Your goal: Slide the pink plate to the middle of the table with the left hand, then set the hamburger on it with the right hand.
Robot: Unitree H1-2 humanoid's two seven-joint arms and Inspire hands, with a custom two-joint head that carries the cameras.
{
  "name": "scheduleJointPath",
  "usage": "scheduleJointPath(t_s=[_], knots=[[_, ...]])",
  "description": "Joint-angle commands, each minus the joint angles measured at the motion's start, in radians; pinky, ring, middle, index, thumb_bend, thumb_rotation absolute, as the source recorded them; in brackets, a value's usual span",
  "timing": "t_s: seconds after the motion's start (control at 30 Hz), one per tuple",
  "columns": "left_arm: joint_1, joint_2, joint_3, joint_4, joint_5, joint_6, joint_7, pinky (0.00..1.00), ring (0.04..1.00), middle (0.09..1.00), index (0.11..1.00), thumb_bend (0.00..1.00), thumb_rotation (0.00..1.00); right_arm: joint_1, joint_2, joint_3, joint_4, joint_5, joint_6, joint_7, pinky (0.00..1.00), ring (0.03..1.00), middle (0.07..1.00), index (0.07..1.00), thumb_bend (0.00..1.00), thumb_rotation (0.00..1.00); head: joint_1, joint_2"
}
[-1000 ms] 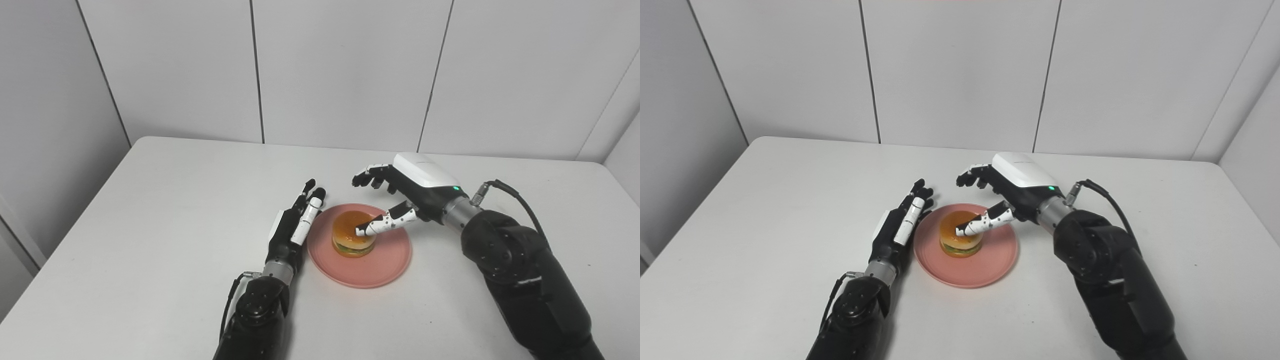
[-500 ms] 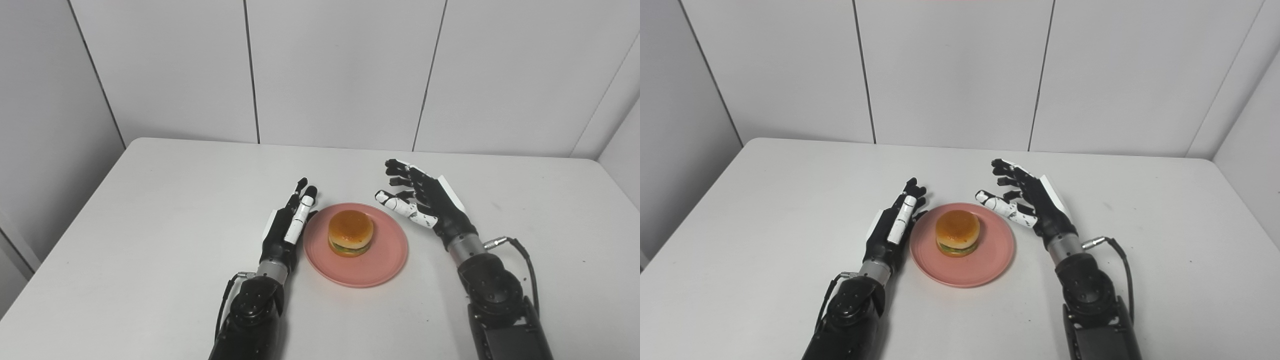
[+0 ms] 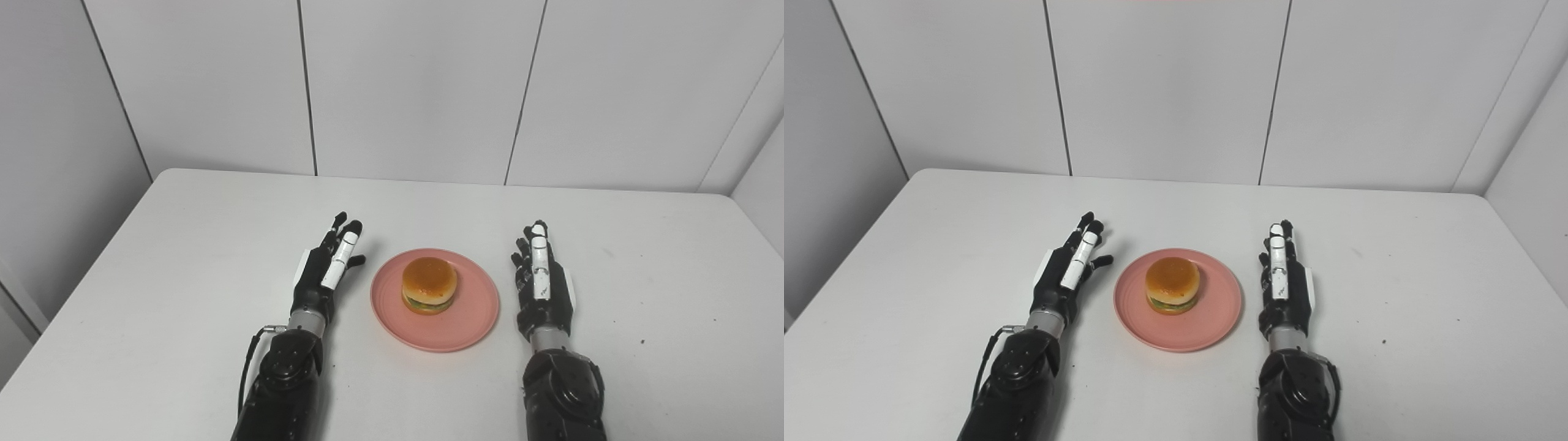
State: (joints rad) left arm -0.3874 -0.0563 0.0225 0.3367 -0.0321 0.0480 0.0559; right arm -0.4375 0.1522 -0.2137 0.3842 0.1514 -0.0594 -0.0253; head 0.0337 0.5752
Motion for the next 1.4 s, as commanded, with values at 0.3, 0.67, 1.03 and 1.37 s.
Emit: scheduleJointPath(t_s=[0.3,0.67,1.03,1.37], knots=[[-0.016,-0.02,-0.005,-0.008,0.033,-0.025,0.038,1.0,0.985,0.95,0.941,0.8,0.81,0.027,-0.025,0.094,0.016,-0.083,-0.081,-0.035,1.0,1.0,0.994,1.0,0.68,0.93,-0.006,0.009],[-0.013,-0.063,0.002,0.015,0.059,-0.088,0.102,1.0,1.0,0.991,0.962,0.73,0.86,0.02,-0.107,0.157,0.026,-0.098,-0.068,0.017,1.0,0.984,0.963,0.941,0.74,0.9,-0.002,0.008],[-0.017,-0.075,0.015,0.045,0.034,-0.115,0.095,1.0,1.0,1.0,0.998,0.69,0.88,0.014,-0.155,0.159,0.051,-0.032,-0.086,0.086,0.99,0.957,0.956,0.946,0.81,0.87,-0.005,0.01],[-0.018,-0.077,0.018,0.072,0.035,-0.152,0.109,1.0,1.0,1.0,1.0,0.75,0.93,0.021,-0.153,0.156,0.081,-0.034,-0.118,0.084,0.97,0.955,0.959,0.947,0.82,0.89,-0.009,0.009]])
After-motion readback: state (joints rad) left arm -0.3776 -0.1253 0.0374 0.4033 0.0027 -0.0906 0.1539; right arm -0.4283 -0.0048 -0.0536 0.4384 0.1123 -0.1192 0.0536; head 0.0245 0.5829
